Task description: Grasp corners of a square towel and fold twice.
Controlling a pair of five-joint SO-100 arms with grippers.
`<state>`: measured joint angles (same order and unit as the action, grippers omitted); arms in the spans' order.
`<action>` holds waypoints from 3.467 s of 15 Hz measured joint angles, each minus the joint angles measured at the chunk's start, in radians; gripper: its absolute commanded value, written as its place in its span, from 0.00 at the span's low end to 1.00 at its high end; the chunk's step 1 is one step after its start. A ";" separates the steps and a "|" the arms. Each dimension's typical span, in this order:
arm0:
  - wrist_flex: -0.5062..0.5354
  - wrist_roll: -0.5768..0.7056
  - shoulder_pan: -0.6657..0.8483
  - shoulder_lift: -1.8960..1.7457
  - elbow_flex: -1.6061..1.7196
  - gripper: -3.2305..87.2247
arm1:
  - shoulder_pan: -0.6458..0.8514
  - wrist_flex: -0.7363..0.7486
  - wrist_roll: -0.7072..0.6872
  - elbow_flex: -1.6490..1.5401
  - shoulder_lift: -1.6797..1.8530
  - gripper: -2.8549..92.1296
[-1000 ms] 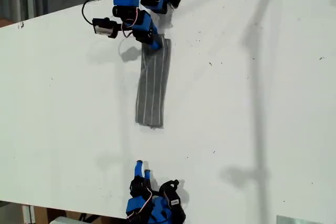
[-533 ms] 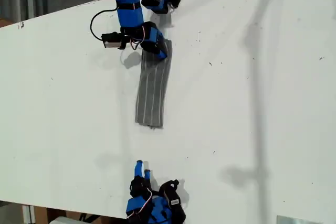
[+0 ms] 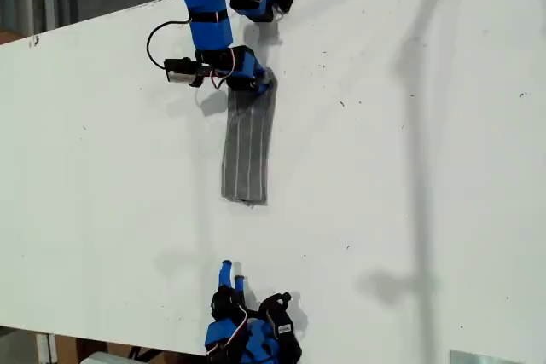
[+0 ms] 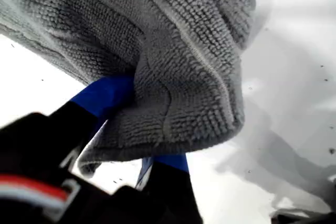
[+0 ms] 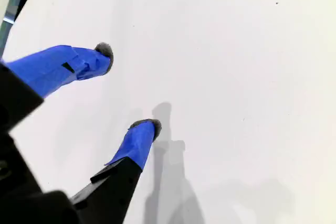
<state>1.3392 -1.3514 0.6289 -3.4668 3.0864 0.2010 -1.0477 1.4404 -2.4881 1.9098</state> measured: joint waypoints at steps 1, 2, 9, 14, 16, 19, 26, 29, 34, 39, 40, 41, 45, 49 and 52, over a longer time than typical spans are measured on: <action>0.000 0.000 0.000 0.000 0.000 0.31 | 0.000 -0.040 0.029 0.000 0.011 0.03; 0.000 0.000 0.000 0.000 0.002 0.31 | -0.011 -0.084 0.058 -0.002 0.031 0.03; -0.003 0.000 0.000 0.000 0.006 0.31 | -0.080 -0.255 -0.031 0.109 0.437 0.03; -0.003 0.000 0.000 0.000 0.006 0.31 | -0.081 -0.147 -0.210 0.284 0.410 0.03; -0.003 0.000 0.000 0.000 0.006 0.31 | -0.081 -0.160 -0.261 0.503 0.132 0.03; -0.003 0.000 0.000 0.000 0.006 0.31 | -0.084 -0.278 -0.359 0.999 -0.390 0.03; -0.003 0.000 -0.005 0.000 0.006 0.31 | -0.035 -0.133 -0.551 1.319 -0.723 0.10; -0.003 0.000 -0.005 0.000 0.006 0.31 | -0.021 -0.072 -0.580 1.319 -0.742 0.30; -0.003 0.000 -0.008 0.000 0.006 0.31 | 0.005 0.029 -0.666 1.371 -0.742 0.32; -0.003 0.000 -0.008 0.000 0.006 0.31 | 0.032 -0.028 -0.624 1.330 -0.703 0.36; -0.003 0.000 -0.008 0.000 0.006 0.31 | 0.043 -0.103 -0.580 1.272 -0.643 0.37; -0.003 0.000 -0.009 0.000 0.006 0.31 | 0.046 -0.126 -0.523 1.164 -0.540 0.37; -0.003 0.000 -0.029 0.000 0.006 0.32 | -0.092 -0.032 -0.229 0.459 0.135 0.37; -0.003 -0.055 -0.163 0.000 0.006 0.35 | -0.373 0.057 0.103 -0.127 0.663 0.38; -0.003 -0.091 -0.252 0.000 0.009 0.35 | -0.383 -0.075 0.178 -0.304 0.994 0.36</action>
<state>1.3361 -1.4419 0.3774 -3.4668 3.0956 -0.1825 -1.1229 1.6183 -2.7918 2.9038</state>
